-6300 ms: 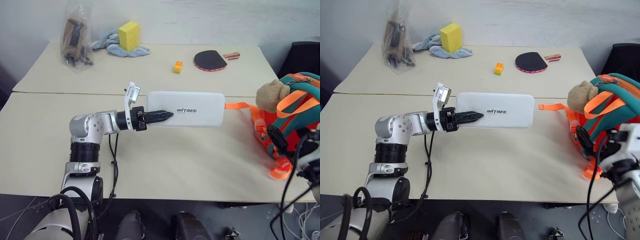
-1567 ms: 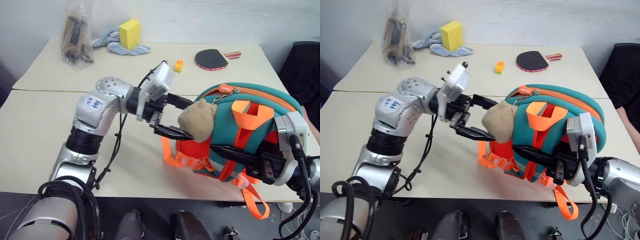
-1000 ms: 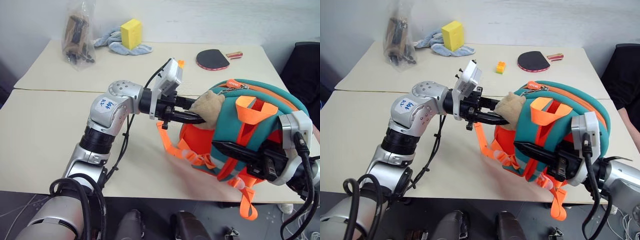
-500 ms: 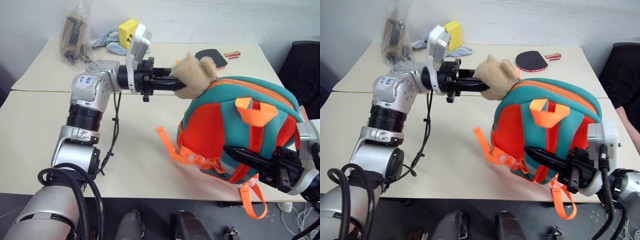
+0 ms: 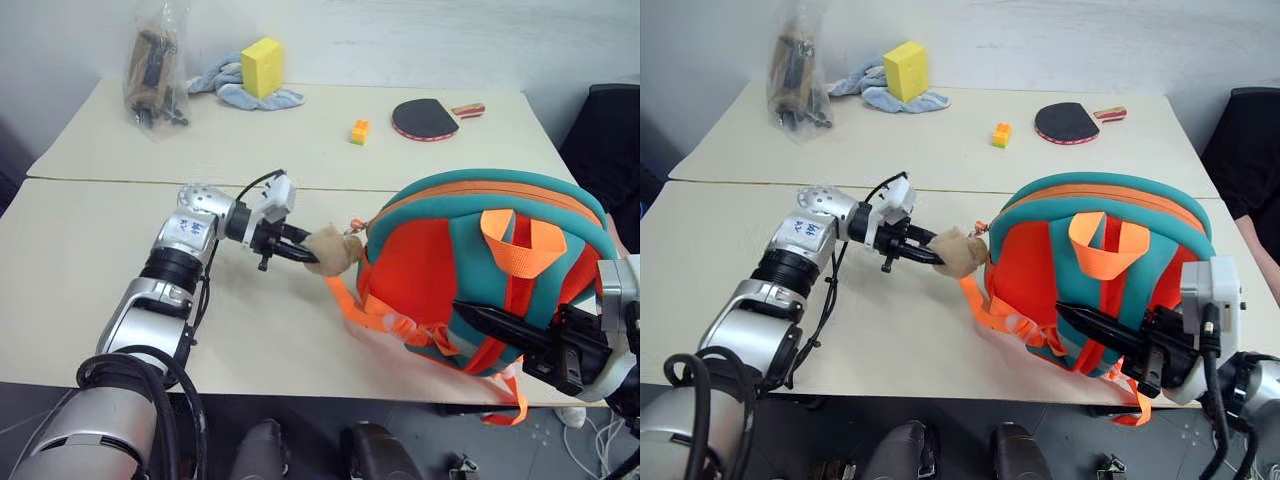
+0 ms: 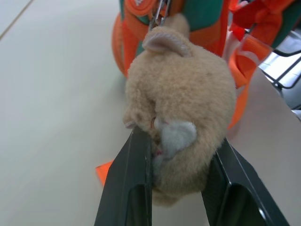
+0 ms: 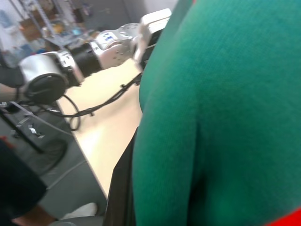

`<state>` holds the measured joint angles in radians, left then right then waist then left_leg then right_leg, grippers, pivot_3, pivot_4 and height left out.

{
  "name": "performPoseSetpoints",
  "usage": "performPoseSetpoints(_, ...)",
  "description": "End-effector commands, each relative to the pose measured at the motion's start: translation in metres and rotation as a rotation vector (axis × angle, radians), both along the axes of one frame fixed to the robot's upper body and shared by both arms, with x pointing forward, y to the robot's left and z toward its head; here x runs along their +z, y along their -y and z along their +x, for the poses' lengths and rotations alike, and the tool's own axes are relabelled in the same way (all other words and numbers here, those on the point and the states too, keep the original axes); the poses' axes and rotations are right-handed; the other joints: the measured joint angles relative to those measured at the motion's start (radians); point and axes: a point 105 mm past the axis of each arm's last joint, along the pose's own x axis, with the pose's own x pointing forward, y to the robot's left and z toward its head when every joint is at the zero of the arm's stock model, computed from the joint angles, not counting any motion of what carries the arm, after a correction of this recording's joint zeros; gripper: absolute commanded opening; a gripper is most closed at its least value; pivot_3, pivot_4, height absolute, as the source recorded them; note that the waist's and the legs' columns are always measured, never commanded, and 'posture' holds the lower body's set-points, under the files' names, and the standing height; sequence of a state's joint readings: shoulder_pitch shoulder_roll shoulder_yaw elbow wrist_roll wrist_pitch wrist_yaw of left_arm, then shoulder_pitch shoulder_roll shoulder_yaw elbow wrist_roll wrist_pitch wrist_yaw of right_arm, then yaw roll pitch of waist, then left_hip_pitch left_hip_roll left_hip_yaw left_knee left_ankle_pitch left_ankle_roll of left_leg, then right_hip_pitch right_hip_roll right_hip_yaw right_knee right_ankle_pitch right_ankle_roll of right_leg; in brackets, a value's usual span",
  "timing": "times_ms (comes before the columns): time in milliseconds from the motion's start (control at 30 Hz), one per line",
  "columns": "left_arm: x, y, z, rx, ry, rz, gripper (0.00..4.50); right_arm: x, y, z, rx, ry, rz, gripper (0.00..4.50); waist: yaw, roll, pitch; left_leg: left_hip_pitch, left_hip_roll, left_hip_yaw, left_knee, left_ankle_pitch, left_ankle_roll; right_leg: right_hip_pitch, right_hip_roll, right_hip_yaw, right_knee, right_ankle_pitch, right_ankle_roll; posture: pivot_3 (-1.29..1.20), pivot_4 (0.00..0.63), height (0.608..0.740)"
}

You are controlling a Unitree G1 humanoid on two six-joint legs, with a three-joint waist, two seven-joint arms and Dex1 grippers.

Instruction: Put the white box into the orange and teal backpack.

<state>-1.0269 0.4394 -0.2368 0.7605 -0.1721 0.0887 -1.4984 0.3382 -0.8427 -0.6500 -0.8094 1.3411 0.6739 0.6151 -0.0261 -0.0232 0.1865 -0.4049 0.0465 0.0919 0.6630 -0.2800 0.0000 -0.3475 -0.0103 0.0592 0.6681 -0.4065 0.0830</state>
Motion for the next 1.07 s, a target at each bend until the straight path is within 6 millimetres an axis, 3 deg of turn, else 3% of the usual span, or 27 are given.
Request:
performPoseSetpoints(33, -0.023, 0.009, -0.009, -0.036, 0.035, 0.063, 1.07, -0.003, 0.003, 0.008, -0.075, 0.042, -0.013, 0.00, -0.001, 0.000, 0.000, 0.000, 0.000, 0.000, 0.000, 0.000, 0.000, 0.000, 0.000, 0.000, 0.000, 0.000, 0.000, 0.00, 0.150, 0.740)
performPoseSetpoints(300, -0.033, 0.007, -0.006, 0.050, 0.025, 0.065, 1.07, -0.012, 0.000, 0.009, -0.094, 0.054, -0.057, 0.00, 0.002, 0.000, 0.000, 0.000, 0.000, 0.000, 0.001, 0.000, 0.000, 0.001, 0.000, 0.000, 0.001, 0.000, 0.000, 0.00, 0.150, 0.740)
performPoseSetpoints(367, -0.031, 0.005, -0.005, 0.065, 0.002, 0.058, 1.05, -0.011, 0.002, 0.009, -0.096, 0.047, -0.058, 0.67, 0.001, 0.000, 0.000, 0.001, 0.000, 0.000, 0.001, 0.000, 0.000, 0.001, 0.000, 0.000, 0.002, 0.000, 0.000, 0.00, 0.150, 0.740)
performPoseSetpoints(500, -0.018, 0.003, -0.010, 0.049, -0.065, 0.005, 2.19, -0.015, 0.009, 0.008, -0.109, 0.021, -0.101, 1.99, 0.000, 0.000, 0.000, 0.001, 0.000, 0.000, 0.001, 0.000, 0.000, 0.000, 0.000, 0.000, 0.002, 0.000, 0.000, 0.00, 0.150, 0.740)
performPoseSetpoints(567, -0.001, -0.005, -0.015, 0.036, -0.099, -0.040, 2.90, -0.010, 0.019, -0.002, -0.121, 0.024, -0.149, 2.71, 0.000, 0.000, 0.000, 0.000, 0.000, 0.000, 0.001, 0.000, 0.000, 0.000, 0.000, 0.000, 0.002, 0.000, 0.000, 0.00, 0.150, 0.740)
performPoseSetpoints(667, 0.022, -0.024, -0.027, 0.009, -0.168, -0.086, 3.80, 0.002, 0.041, -0.018, -0.155, 0.013, -0.176, 3.69, 0.000, 0.000, 0.000, 0.000, 0.000, 0.000, -0.001, 0.000, 0.000, -0.001, 0.001, 0.000, 0.002, 0.000, 0.000, 0.00, 0.150, 0.740)
performPoseSetpoints(733, 0.039, -0.041, -0.034, 0.017, -0.177, -0.102, 4.44, 0.010, 0.067, -0.030, -0.206, -0.010, -0.218, 4.42, -0.003, 0.000, 0.000, 0.001, 0.001, 0.000, -0.001, 0.000, -0.001, 0.000, 0.001, 0.000, 0.001, 0.000, 0.000, 0.00, 0.150, 0.740)
performPoseSetpoints(800, 0.049, -0.050, -0.036, 0.038, -0.175, -0.107, 4.48, 0.016, 0.082, -0.039, -0.228, -0.032, -0.235, 4.47, -0.002, 0.000, 0.000, 0.003, 0.000, 0.000, -0.002, 0.000, -0.001, 0.003, 0.001, 0.000, -0.001, 0.000, 0.000, 0.00, 0.150, 0.740)
performPoseSetpoints(933, 0.087, -0.082, -0.049, 0.083, -0.129, -0.134, 4.48, 0.040, 0.126, -0.065, -0.314, -0.059, -0.208, 4.47, -0.001, 0.000, 0.000, 0.004, 0.000, 0.000, -0.005, -0.001, 0.000, 0.006, 0.001, 0.000, -0.005, 0.000, 0.000, 0.00, 0.150, 0.740)
performPoseSetpoints(1000, 0.104, -0.088, -0.051, 0.107, -0.096, -0.182, 4.48, 0.046, 0.139, -0.066, -0.357, -0.047, -0.185, 4.47, -0.001, -0.001, 0.000, 0.005, -0.001, 0.000, -0.006, -0.001, 0.000, 0.006, 0.000, 0.000, -0.007, 0.000, 0.000, 0.00, 0.150, 0.740)
performPoseSetpoints(1067, 0.108, -0.088, -0.051, 0.124, -0.064, -0.196, 4.48, 0.046, 0.143, -0.062, -0.370, -0.042, -0.166, 4.47, -0.001, -0.001, 0.000, 0.005, -0.001, 0.000, -0.006, -0.001, 0.001, 0.006, -0.001, 0.000, -0.008, 0.000, 0.000, 0.00, 0.150, 0.740)
